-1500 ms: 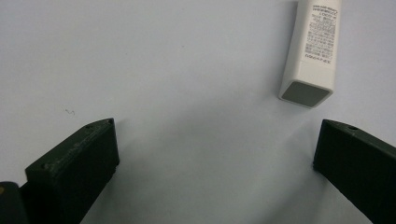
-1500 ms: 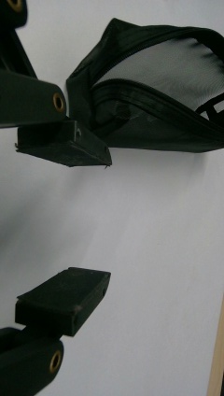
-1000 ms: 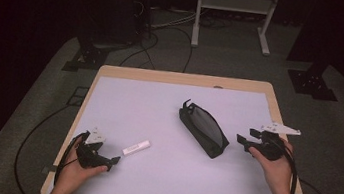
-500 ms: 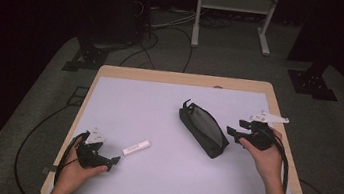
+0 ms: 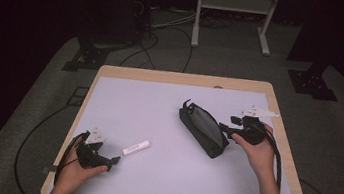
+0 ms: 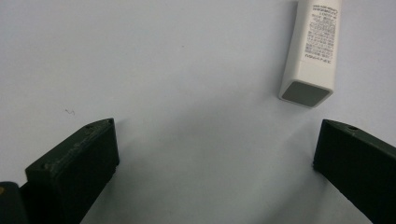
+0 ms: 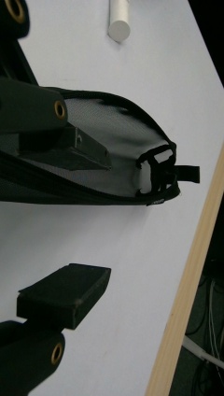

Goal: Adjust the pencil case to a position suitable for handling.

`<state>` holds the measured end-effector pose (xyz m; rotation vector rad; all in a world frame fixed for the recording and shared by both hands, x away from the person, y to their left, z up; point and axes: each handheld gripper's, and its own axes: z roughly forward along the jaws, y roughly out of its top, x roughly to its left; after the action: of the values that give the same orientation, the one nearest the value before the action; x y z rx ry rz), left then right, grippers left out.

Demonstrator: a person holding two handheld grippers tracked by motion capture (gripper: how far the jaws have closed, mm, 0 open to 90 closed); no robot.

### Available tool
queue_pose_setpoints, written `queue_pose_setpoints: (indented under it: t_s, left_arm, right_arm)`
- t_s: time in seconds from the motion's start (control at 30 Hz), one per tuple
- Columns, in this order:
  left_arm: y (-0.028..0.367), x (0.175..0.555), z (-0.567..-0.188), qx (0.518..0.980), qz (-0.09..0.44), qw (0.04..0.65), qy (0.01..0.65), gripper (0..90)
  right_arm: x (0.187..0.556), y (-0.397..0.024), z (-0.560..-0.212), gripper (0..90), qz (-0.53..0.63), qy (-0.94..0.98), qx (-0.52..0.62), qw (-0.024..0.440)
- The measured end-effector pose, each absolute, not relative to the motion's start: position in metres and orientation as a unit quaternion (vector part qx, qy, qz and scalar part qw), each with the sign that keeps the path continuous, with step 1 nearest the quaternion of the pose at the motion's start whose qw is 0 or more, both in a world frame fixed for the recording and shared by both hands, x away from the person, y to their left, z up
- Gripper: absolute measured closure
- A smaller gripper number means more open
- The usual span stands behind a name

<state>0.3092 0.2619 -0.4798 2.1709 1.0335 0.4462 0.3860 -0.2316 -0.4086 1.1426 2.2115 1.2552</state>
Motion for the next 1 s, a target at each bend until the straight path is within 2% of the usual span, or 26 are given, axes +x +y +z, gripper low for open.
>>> queue_pose_setpoints:
  t_s: [0.47, 0.8, 1.0]
  left_arm:
    - [0.262, 0.309, -0.480, 0.835, 0.172, 0.341, 0.397, 0.0]
    - [0.262, 0.309, -0.480, 0.835, 0.172, 0.341, 0.397, 0.0]
    - [0.262, 0.309, -0.480, 0.835, 0.172, 0.340, 0.397, 0.0]
  right_arm:
    - [0.395, -0.216, -0.420, 44.1, 0.435, 0.791, 0.398, 0.161]
    - [0.401, -0.212, -0.427, 50.7, 0.429, 0.794, 0.402, 0.153]
    - [0.404, -0.206, -0.432, 58.9, 0.419, 0.800, 0.404, 0.146]
